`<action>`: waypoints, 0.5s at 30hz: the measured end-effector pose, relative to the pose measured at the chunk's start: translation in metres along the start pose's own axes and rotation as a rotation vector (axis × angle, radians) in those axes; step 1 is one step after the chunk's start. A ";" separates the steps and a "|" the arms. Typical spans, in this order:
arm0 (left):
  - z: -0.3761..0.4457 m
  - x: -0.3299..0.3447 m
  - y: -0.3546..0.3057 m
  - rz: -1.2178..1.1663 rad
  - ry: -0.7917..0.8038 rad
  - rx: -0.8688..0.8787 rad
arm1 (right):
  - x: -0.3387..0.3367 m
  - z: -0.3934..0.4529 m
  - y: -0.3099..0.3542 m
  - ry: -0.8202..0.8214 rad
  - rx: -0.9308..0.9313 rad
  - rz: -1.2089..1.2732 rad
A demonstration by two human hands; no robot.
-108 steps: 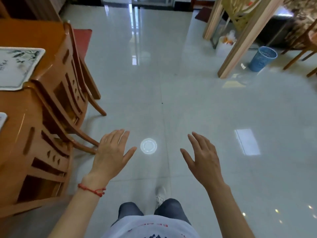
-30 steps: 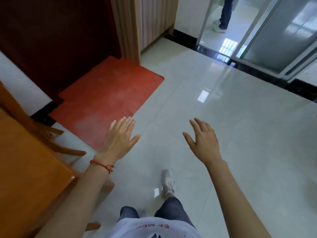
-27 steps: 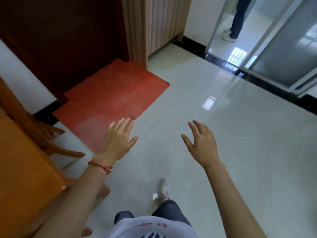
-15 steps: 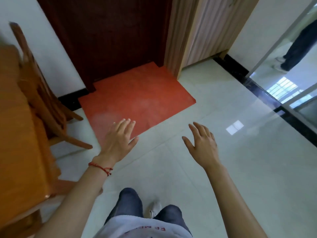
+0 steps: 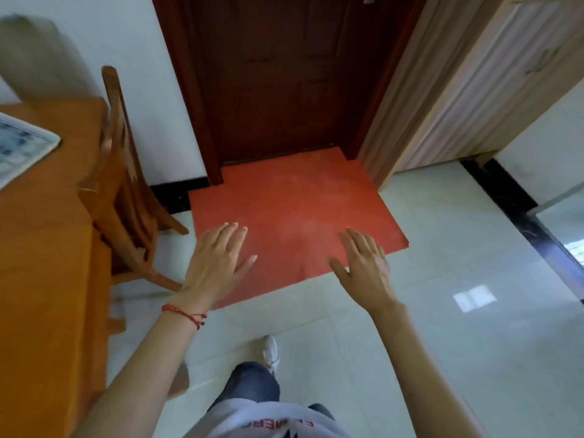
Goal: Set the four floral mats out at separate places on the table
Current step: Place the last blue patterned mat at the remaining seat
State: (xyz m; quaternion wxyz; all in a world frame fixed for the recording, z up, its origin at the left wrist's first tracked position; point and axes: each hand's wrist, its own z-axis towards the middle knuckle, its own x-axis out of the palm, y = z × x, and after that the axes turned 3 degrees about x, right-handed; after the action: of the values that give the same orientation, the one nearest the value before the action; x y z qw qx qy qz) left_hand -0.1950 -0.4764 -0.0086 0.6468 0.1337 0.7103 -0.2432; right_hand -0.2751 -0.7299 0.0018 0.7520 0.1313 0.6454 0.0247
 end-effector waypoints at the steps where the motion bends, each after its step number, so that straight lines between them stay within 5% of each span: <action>1: 0.010 -0.002 0.008 0.001 -0.003 -0.021 | 0.000 0.017 0.003 0.007 -0.013 0.002; 15: 0.130 -0.044 0.092 0.041 -0.079 -0.278 | 0.015 0.230 0.050 0.098 -0.256 0.075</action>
State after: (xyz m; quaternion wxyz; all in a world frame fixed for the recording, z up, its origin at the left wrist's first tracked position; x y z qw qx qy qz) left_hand -0.0318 -0.4602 0.0127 0.6914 0.0478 0.7083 -0.1341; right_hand -0.0416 -0.7168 0.0289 0.7286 0.0567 0.6678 0.1413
